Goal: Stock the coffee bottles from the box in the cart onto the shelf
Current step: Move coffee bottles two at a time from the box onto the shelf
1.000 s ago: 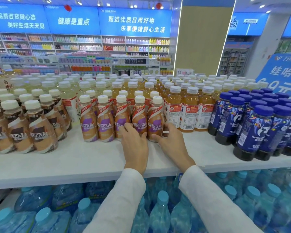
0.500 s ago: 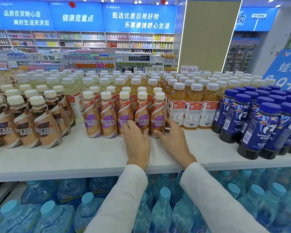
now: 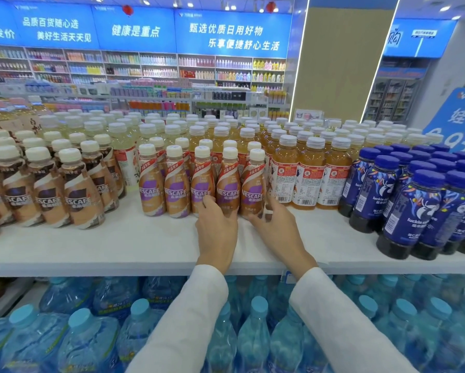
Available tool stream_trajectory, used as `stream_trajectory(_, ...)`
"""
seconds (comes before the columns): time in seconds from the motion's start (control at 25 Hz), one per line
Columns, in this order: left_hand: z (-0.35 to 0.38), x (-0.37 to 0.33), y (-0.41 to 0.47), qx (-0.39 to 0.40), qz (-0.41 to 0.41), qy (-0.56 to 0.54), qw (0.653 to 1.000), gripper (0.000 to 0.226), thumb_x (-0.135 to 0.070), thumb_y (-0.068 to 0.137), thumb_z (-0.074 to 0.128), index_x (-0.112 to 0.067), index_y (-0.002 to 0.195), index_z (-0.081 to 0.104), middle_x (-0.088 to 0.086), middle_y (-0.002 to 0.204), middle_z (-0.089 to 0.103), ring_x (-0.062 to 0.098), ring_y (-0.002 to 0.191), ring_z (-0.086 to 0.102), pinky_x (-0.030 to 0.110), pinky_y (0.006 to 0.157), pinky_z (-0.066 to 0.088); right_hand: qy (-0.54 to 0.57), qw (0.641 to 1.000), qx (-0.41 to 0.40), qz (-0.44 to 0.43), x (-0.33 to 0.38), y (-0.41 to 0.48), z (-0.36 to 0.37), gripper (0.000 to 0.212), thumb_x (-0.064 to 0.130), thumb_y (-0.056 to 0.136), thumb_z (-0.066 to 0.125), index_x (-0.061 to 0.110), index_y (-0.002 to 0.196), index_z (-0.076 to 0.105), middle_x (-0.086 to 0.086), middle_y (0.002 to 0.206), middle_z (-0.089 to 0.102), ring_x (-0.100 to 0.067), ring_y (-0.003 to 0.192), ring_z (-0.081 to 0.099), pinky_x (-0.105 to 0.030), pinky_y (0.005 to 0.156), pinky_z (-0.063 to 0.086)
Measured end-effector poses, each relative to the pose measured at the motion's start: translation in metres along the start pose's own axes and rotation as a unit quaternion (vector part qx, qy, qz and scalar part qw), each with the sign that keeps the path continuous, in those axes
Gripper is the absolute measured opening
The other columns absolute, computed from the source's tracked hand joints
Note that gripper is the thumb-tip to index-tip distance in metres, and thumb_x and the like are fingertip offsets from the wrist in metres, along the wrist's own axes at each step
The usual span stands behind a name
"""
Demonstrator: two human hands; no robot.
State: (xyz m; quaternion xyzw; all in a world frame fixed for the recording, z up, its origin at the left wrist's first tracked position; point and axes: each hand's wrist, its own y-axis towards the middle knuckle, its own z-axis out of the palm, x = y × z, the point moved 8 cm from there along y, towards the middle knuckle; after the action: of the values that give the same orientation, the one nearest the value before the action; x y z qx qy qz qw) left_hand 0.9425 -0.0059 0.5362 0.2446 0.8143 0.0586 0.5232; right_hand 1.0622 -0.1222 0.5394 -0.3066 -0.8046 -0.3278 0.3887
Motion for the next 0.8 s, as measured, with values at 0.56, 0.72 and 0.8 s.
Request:
stream_trajectory(0.56,-0.167,0.11,-0.124,-0.077,-0.039,0.015,0.996,0.032,-0.045,0.096,0.057,-0.035,0.126,0.059,-0.027,0.121,0.06,-0.009,0.116,0.051,0.014,0.099,0.039,0.042,0.988,0.076,-0.126,0.041,-0.146,0.069,0.026,0.032,0.093,0.066,0.036,0.119,0.063,0.021,0.121,0.059,0.003,0.114,0.05,-0.026,0.102,0.042)
stream_trajectory(0.72,-0.231,0.191,-0.194,-0.128,-0.147,0.013,0.981,0.034,-0.052,0.094,0.053,-0.038,0.124,0.059,-0.029,0.121,0.059,-0.007,0.117,0.053,0.012,0.093,0.043,0.105,0.975,0.141,-0.132,0.054,-0.205,0.152,0.022,0.031,0.09,0.072,0.035,0.111,0.07,0.026,0.114,0.064,0.003,0.108,0.058,-0.003,0.093,0.036)
stream_trajectory(0.8,-0.265,0.232,-0.235,-0.153,-0.214,0.013,0.965,0.039,-0.062,0.089,0.047,-0.044,0.122,0.058,-0.033,0.119,0.059,-0.01,0.113,0.054,0.009,0.087,0.045,0.119,0.971,0.163,-0.132,0.058,-0.241,0.192,0.023,0.034,0.083,0.07,0.034,0.105,0.072,0.03,0.111,0.063,0.005,0.099,0.061,0.002,0.086,0.037)
